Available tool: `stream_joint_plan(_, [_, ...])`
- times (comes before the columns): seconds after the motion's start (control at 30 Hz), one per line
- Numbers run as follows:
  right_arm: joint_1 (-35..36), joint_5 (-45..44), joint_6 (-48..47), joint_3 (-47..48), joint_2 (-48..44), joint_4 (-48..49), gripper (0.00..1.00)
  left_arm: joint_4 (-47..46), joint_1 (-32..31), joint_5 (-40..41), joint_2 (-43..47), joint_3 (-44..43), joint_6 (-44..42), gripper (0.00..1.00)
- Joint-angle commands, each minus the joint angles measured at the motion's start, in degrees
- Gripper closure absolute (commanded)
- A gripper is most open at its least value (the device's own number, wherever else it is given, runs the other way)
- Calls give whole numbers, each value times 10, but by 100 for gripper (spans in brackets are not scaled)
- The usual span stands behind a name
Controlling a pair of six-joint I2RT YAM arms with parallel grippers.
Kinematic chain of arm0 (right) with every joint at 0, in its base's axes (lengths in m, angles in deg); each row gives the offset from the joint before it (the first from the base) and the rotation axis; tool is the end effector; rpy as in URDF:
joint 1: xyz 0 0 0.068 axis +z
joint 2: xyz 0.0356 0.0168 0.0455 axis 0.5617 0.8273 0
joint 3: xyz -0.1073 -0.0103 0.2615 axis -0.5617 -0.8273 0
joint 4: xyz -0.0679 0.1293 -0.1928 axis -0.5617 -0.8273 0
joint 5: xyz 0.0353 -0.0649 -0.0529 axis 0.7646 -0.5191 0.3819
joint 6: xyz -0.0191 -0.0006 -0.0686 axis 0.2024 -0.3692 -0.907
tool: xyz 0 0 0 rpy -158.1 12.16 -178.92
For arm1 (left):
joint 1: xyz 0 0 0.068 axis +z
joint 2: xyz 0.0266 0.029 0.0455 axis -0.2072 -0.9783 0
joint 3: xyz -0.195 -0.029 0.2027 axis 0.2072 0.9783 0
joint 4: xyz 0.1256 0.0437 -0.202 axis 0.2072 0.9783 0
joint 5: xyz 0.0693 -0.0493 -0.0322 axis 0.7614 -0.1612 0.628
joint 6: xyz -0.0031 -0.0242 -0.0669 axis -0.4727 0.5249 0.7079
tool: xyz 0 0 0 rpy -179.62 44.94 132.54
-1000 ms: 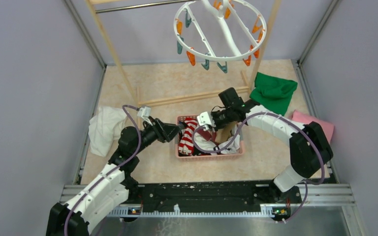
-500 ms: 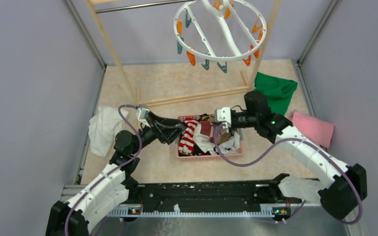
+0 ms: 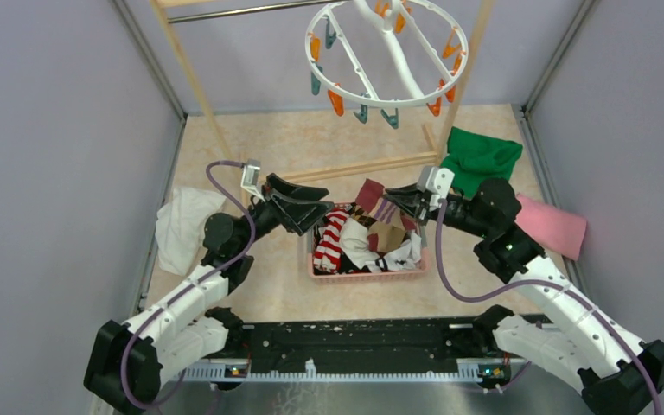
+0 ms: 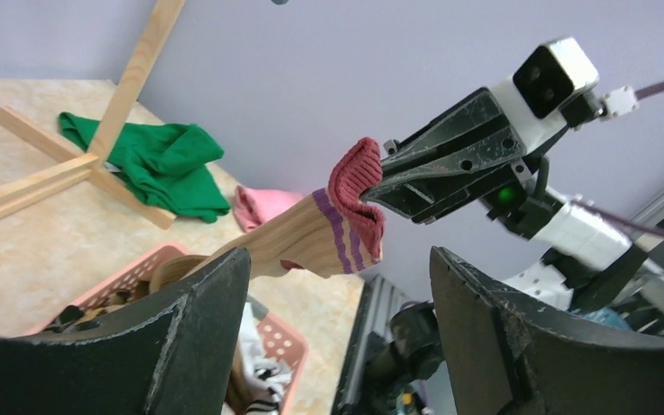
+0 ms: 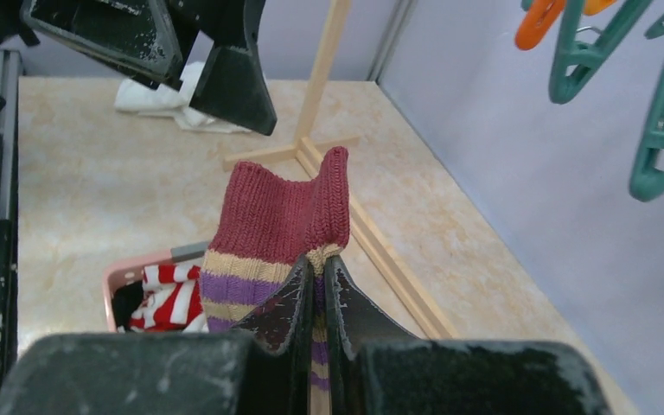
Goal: Clip the socks to the hanger
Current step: Pick up the sock from the bin.
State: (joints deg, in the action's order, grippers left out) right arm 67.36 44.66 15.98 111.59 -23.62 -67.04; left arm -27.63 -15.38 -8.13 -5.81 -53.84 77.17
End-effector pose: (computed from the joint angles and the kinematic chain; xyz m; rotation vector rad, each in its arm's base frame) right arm 0.1405 0.1308 0.3672 -1.0929 1.1669 0.6476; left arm 0.1589 -0.1177 0.3347 0.3068 1.3238 -1.4887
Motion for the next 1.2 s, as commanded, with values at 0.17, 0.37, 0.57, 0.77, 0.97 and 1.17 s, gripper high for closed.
stream_joint_plan(0.17, [-2, -68, 97, -2, -22, 79, 100, -61, -18, 57, 5, 0, 79, 19])
stream_joint_plan(0.37, [-3, -94, 122, -14, -30, 85, 100, -49, -47, 70, -16, -17, 53, 19])
stream_joint_plan(0.57, [-21, -113, 169, -22, -27, 102, 100, -54, -87, 111, -45, -32, 33, 21])
stream_joint_plan(0.77, [-35, -107, 214, -23, -24, 113, 100, -55, -127, 190, -60, -30, 28, 22])
stream_joint_plan(0.97, [-40, -114, 230, -23, -23, 119, 100, -62, -157, 250, -81, -36, 37, 23])
stream_joint_plan(1.17, [-46, -117, 257, -22, -15, 128, 100, -59, -184, 280, -102, -50, 57, 28])
